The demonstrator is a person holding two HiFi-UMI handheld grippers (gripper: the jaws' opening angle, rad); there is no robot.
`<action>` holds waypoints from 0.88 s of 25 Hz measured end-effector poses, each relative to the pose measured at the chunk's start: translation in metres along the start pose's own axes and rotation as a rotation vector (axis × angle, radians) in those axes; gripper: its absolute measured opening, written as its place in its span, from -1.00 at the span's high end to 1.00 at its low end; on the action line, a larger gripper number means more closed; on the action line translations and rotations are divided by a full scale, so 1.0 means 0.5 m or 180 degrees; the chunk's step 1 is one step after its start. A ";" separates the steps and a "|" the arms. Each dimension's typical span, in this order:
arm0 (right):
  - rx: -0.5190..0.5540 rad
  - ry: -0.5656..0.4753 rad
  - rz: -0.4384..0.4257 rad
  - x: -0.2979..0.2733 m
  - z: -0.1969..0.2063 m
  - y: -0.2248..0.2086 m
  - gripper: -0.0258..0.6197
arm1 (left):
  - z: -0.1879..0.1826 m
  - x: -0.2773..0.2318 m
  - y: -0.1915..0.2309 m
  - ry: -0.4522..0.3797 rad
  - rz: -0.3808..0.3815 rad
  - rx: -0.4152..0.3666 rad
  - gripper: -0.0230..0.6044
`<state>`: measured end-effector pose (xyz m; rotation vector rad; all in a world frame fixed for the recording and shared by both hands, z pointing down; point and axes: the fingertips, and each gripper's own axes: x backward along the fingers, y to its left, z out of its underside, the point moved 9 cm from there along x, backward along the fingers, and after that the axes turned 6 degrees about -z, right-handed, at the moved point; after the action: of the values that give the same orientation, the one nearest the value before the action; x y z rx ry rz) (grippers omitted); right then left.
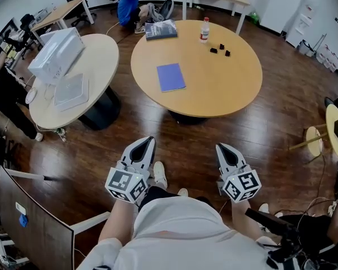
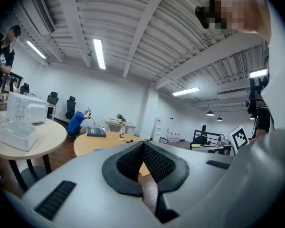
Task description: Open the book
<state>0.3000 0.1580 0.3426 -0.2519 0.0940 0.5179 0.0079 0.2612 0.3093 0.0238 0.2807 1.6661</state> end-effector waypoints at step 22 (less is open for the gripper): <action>0.0221 0.0129 0.0149 -0.380 -0.098 0.005 0.94 | -0.058 -0.196 0.349 0.0050 0.0193 0.0263 0.89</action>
<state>0.1332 0.0566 0.3235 -0.1926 0.1573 0.5553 -0.1561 0.1448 0.3301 0.0820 0.3635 1.7148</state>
